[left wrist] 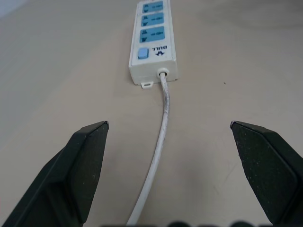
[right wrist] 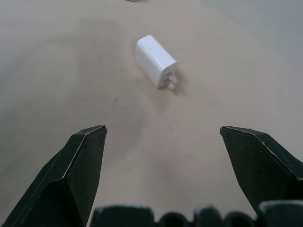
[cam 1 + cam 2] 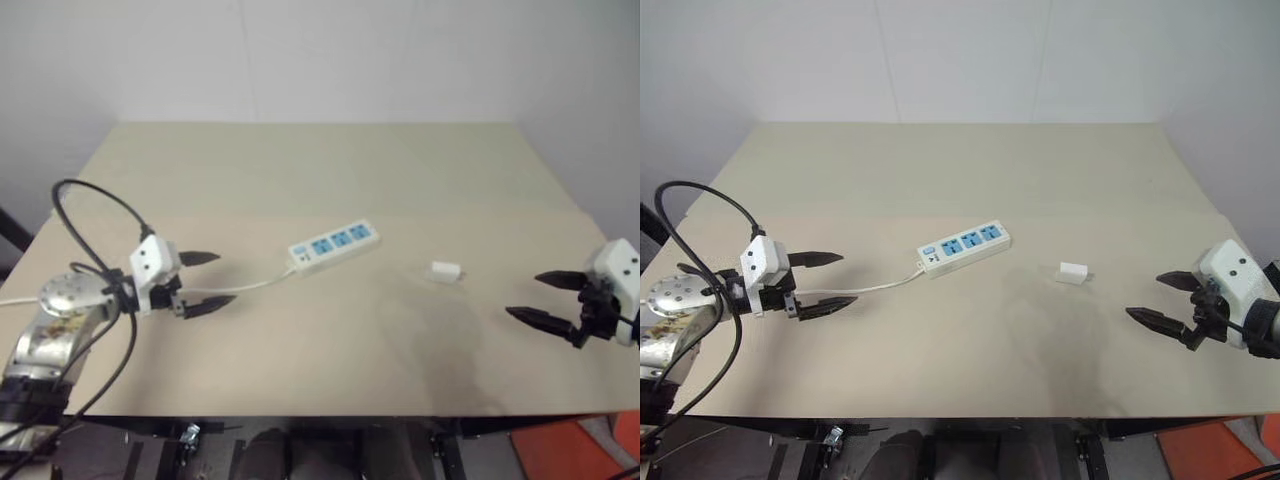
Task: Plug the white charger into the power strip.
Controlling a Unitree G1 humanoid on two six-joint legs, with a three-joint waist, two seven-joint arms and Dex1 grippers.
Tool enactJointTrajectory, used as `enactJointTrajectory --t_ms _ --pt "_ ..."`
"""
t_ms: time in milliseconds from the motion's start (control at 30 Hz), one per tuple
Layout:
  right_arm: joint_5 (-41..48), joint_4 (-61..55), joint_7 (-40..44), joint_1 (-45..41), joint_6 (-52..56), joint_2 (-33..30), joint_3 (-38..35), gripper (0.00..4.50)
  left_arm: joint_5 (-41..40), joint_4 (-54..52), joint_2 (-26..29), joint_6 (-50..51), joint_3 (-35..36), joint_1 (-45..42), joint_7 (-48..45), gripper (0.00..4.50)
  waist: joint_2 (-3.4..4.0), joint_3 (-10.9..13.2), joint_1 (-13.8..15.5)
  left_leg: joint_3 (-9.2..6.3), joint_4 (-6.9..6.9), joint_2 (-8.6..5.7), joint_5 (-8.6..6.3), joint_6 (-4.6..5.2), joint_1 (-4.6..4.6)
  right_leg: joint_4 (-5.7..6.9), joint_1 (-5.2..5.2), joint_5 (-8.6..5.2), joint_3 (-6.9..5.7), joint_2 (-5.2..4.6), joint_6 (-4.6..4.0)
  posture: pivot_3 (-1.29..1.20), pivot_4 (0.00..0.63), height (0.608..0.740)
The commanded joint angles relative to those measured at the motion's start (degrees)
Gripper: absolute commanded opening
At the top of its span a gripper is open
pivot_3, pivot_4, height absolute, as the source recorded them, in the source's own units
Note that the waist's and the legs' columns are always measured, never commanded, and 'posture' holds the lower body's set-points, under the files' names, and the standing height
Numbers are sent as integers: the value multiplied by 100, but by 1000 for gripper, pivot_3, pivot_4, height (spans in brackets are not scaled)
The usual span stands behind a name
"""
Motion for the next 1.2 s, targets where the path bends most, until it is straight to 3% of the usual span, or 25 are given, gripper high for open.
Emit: enactJointTrajectory --t_ms 33,400,500,833,1000,1200 --pt "33 -143 -21 22 -151 -31 -243 4500 46 0 -36 -21 256 -107 -49 4489 0 0 3 0 0 0 0 0 0 0 0 0 0 0 0 0 150 740" --pt "61 -206 -64 149 -163 -7 -287 4500 206 185 -147 -52 279 -260 -156 4489 0 0 10 -1 0 -1 0 0 -1 0 1 0 0 -2 0 0 150 740" --pt "94 -236 -110 112 -160 28 -256 4500 109 617 -552 -20 251 -587 -134 4489 0 0 15 -1 0 -2 0 0 -1 1 1 0 0 -2 0 0 150 740" --pt "168 -764 -537 -91 -31 434 82 4500 496 3936 -2240 -1460 69 -2580 -1175 4489 -5 2 81 -9 6 -17 0 0 -9 -8 9 2 -15 0 1 0 150 740" --pt "178 -1222 -831 166 46 712 32 4500 893 5441 -2826 -2141 99 -3448 -1139 4489 -11 5 104 -11 9 -22 0 1 -21 -10 6 4 -17 -3 5 0 150 740" --pt "254 -1590 -1063 432 174 815 -114 4500 1514 6390 -3166 -2810 -7 -3936 -610 4489 -16 8 79 -17 14 -21 0 2 -28 -10 2 5 -19 -1 8 0 150 740"
